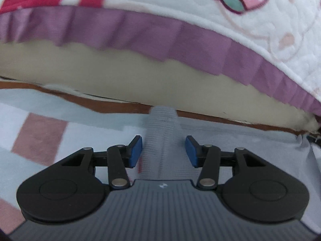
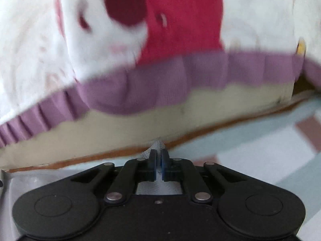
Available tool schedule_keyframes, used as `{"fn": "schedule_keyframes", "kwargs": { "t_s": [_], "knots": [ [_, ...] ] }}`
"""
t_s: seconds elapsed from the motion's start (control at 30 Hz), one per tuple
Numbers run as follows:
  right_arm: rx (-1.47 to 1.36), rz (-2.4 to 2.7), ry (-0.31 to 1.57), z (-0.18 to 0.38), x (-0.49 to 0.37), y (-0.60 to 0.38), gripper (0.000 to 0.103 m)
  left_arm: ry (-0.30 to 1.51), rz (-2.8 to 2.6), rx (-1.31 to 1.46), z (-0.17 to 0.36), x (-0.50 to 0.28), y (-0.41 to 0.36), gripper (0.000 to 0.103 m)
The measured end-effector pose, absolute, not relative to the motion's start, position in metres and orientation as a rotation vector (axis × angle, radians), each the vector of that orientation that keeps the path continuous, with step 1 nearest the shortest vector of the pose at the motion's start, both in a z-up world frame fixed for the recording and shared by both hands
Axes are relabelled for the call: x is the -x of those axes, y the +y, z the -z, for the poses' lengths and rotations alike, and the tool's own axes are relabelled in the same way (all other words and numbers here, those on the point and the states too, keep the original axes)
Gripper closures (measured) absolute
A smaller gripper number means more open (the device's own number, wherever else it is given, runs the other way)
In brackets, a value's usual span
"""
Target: Fold clothes
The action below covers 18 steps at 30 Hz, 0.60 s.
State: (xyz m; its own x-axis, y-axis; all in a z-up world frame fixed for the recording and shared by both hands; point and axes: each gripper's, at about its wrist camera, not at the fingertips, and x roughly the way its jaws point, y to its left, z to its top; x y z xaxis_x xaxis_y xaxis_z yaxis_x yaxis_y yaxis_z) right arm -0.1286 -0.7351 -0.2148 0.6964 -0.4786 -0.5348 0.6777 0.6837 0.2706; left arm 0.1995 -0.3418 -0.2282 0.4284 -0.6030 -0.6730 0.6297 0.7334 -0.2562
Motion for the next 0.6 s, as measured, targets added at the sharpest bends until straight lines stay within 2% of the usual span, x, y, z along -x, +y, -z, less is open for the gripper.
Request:
{"fn": "schedule_keyframes", "kwargs": {
  "t_s": [0.03,0.07,0.1,0.23,0.4,0.5,0.53,0.57,0.6],
  "knots": [
    [-0.497,0.712,0.394,0.206,0.138,-0.737,0.097,0.819,0.788,-0.064,0.229,-0.197,-0.346,0.064],
    [-0.516,0.729,0.353,0.199,0.145,-0.740,0.098,0.804,0.816,-0.096,0.228,-0.195,-0.350,0.076],
    [-0.534,0.746,0.312,0.192,0.151,-0.743,0.098,0.789,0.864,-0.098,0.228,-0.193,-0.351,0.100],
    [-0.519,0.747,0.305,0.177,0.152,-0.745,0.098,0.788,0.842,0.072,0.226,-0.208,-0.335,0.100],
    [-0.461,0.801,0.459,0.193,0.130,-0.748,0.097,0.708,0.753,-0.038,0.232,-0.205,-0.333,0.099],
    [-0.378,0.894,0.547,0.207,0.118,-0.742,0.096,0.719,0.637,-0.109,0.238,-0.202,-0.340,0.086],
    [-0.345,0.950,0.584,0.212,0.115,-0.737,0.092,0.726,0.603,-0.119,0.238,-0.200,-0.340,0.079],
    [-0.314,1.007,0.624,0.216,0.117,-0.730,0.082,0.724,0.620,-0.076,0.234,-0.196,-0.333,0.077],
    [-0.291,1.052,0.656,0.220,0.120,-0.723,0.080,0.744,0.662,-0.014,0.229,-0.193,-0.323,0.067]
  ]
}}
